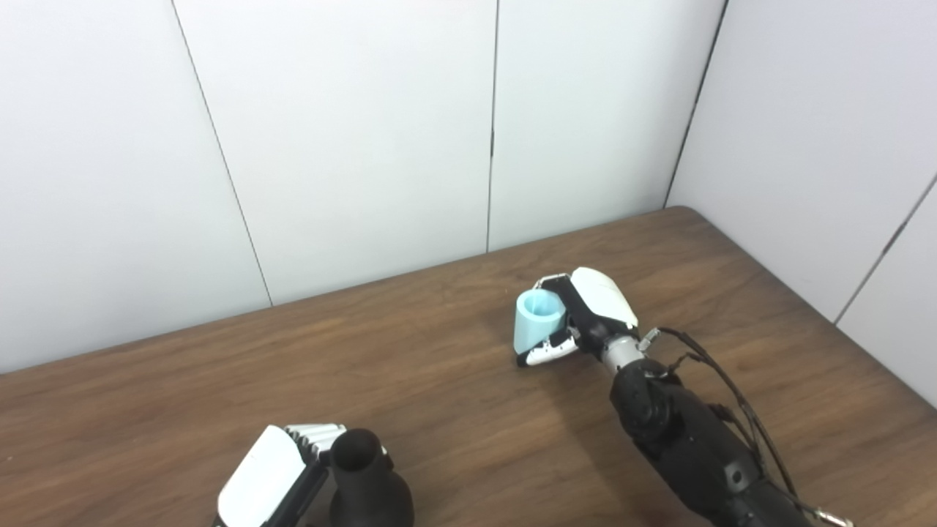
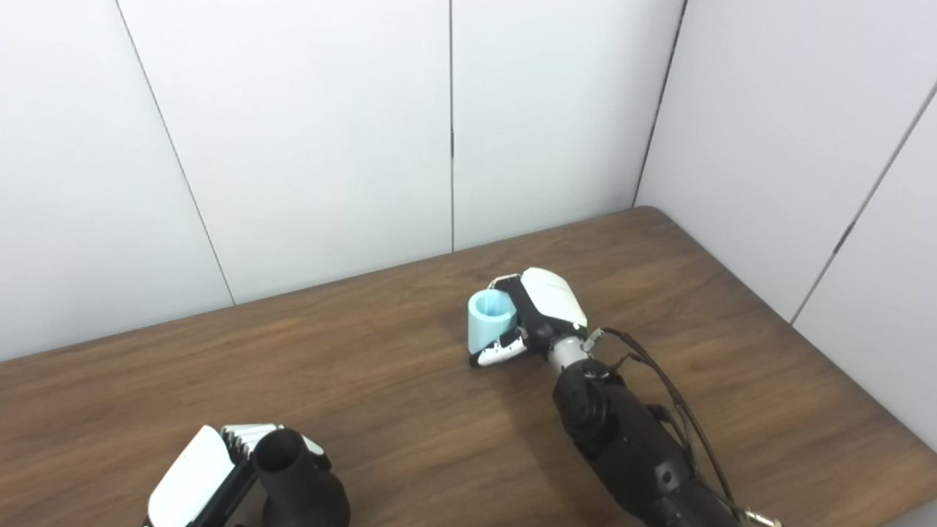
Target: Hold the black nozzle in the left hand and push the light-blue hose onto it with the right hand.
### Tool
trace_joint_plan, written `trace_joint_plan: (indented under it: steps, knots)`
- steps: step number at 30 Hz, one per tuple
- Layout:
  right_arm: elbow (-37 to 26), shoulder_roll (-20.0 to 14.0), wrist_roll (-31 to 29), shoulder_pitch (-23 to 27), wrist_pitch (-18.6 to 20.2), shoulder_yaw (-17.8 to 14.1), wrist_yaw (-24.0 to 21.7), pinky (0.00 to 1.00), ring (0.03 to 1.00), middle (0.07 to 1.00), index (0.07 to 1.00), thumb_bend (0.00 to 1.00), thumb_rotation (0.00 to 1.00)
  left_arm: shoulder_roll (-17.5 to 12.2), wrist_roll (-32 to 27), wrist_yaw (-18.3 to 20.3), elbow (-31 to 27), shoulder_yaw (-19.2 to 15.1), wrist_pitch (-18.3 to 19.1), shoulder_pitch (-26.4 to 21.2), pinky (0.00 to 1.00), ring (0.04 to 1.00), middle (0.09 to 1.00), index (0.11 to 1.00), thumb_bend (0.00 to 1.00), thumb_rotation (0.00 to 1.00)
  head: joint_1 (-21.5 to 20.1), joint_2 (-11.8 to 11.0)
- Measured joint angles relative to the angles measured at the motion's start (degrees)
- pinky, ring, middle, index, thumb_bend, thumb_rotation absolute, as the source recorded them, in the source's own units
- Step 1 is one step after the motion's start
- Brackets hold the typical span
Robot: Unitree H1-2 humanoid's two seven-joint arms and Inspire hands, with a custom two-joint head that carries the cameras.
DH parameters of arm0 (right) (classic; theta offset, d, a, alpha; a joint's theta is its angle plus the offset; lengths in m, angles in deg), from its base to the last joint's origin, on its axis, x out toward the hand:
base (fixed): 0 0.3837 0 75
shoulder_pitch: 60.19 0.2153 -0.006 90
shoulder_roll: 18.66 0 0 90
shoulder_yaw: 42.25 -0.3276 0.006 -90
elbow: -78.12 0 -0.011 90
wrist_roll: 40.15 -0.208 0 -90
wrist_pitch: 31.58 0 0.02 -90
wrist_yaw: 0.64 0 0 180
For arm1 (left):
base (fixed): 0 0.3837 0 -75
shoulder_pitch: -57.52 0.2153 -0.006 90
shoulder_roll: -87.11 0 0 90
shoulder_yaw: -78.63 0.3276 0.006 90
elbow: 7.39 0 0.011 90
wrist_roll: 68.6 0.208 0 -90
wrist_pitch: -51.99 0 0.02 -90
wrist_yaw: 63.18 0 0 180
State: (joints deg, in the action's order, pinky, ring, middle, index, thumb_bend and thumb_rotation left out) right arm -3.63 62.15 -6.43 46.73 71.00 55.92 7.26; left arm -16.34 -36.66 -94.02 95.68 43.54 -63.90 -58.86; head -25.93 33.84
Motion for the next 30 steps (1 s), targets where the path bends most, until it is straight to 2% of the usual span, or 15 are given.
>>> trace_joint_plan:
  steps: [8, 14, 15, 16, 17, 20, 26, 30]
  knots:
    - [-2.7, -0.4, -0.5, -1.6, -0.7, -0.1, -1.7, 0.12, 0.167, 0.469, 0.486, 0.53, 0.0, 0.0, -0.5, 1.1, 0.0, -0.2, 0.0, 0.1, 0.38, 0.495, 0.482, 0.494, 0.52, 0.0, 0.8, 0.2]
    - [-6.6, -0.5, -0.8, -2.6, 0.0, -0.2, -6.2, 0.09, 0.136, 0.469, 0.486, 0.53, 0.0, 0.1, -0.8, 2.6, 0.0, -0.4, 0.0, 0.1, 0.38, 0.491, 0.48, 0.496, 0.52, 0.0, 1.5, 0.3]
    - [-7.1, -0.4, -1.1, -2.7, 0.1, -0.2, -6.7, 0.08, 0.123, 0.333, 0.487, 0.52, 0.06, 0.1, -0.9, 2.6, 0.0, -0.4, 0.0, 0.1, 0.38, 0.49, 0.48, 0.497, 0.52, 0.0, 1.6, 0.3]
    - [-7.7, -0.4, -1.3, -2.7, 0.2, -0.3, -7.2, 0.07, 0.111, 0.243, 0.487, 0.52, 0.09, 0.1, -0.9, 2.6, 0.0, -0.4, 0.0, 0.1, 0.38, 0.489, 0.48, 0.496, 0.52, 0.0, 1.8, 0.3]
    - [-8.2, -0.4, -1.5, -2.7, 0.2, -0.3, -7.6, 0.06, 0.106, 0.212, 0.487, 0.52, 0.1, 0.1, -0.9, 2.6, 0.0, -0.3, 0.0, 0.1, 0.38, 0.489, 0.48, 0.496, 0.52, 0.0, 1.8, 0.3]
    - [-9.9, -0.4, -1.9, -2.7, 0.2, -0.6, -8.4, 0.05, 0.095, 0.174, 0.487, 0.51, 0.11, 0.2, -0.9, 2.6, 0.1, -0.3, 0.0, 0.0, 0.39, 0.491, 0.479, 0.497, 0.52, 0.0, 2.0, 0.4]
    - [-14.1, -0.3, -2.7, -2.7, 0.8, -1.0, -11.1, 0.05, 0.096, 0.174, 0.487, 0.51, 0.12, 0.3, -0.9, 2.5, 0.3, -0.1, 0.0, -0.1, 0.38, 0.49, 0.477, 0.501, 0.52, 0.0, 3.2, 0.4]
    - [-17.7, 0.2, -2.9, -2.7, 2.8, -1.2, -13.3, 0.05, 0.096, 0.176, 0.487, 0.51, 0.12, 0.4, -0.9, 2.5, 0.4, 0.3, 0.0, -0.3, 0.38, 0.491, 0.477, 0.499, 0.52, 0.0, 4.1, 0.6]
